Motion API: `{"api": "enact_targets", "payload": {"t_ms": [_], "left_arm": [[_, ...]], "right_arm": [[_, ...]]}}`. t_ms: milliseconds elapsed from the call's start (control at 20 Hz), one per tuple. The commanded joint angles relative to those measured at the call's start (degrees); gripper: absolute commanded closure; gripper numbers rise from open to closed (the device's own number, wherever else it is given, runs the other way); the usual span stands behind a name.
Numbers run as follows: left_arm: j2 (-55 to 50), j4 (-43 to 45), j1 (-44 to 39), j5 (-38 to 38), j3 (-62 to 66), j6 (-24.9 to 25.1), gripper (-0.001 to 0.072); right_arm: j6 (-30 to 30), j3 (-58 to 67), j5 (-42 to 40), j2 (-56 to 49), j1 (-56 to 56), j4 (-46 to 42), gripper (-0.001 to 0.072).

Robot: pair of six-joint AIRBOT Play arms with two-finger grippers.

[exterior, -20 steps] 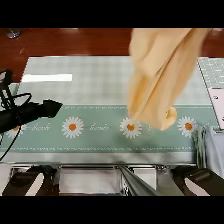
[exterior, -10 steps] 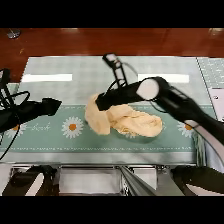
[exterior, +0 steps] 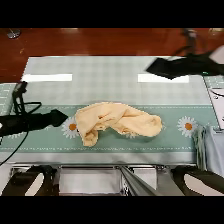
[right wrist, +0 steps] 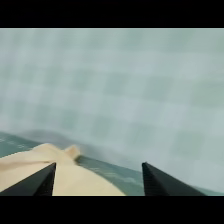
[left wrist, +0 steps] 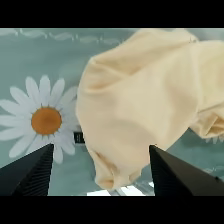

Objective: Fold the shirts.

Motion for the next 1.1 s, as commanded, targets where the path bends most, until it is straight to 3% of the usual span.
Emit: {"api": "enact_targets", "payload": {"t_ms": [0, 150, 300, 600, 700, 750, 800, 1050], "left_arm": [[-4.0, -8.7, 0.0, -4.1, -7.7, 0.6, 0.0004], [-5.7, -20.7, 0.0, -1.5, -17.9, 13.0, 0.0004], [-5.6, -29.4, -1.6, 7.0, -23.0, 23.4, 0.0004], [-7.8, -37.7, -17.2, 32.5, -23.1, 23.8, 0.0004], [-10.5, -39.3, -19.8, 35.8, -22.7, 23.9, 0.0027], [-12.2, -39.2, -19.8, 35.3, -22.1, 23.9, 0.0299], [-13.7, -39.1, -19.8, 34.6, -21.2, 25.0, 0.0682], [-14.8, -38.4, -19.8, 32.7, -15.3, 27.3, 0.0688]], "right_arm": [[-0.1, -15.7, 4.2, 11.9, -22.1, -4.0, 0.0091], [-0.1, -35.2, 0.4, 21.6, -30.0, -0.5, 0.0092], [-3.2, -46.9, -2.1, 25.5, -28.8, 8.3, 0.0092], [-3.3, -50.5, -2.3, 25.4, -21.5, 6.4, 0.0092], [-1.4, -50.5, -1.8, 25.4, -19.0, 2.9, 0.0092], [0.4, -50.5, -1.4, 25.4, -18.0, 1.1, 0.0093], [1.4, -50.5, -0.9, 25.4, -17.1, 0.2, 0.0092], [2.8, -50.5, 1.4, 23.6, -10.4, 0.0, 0.0093]]}}
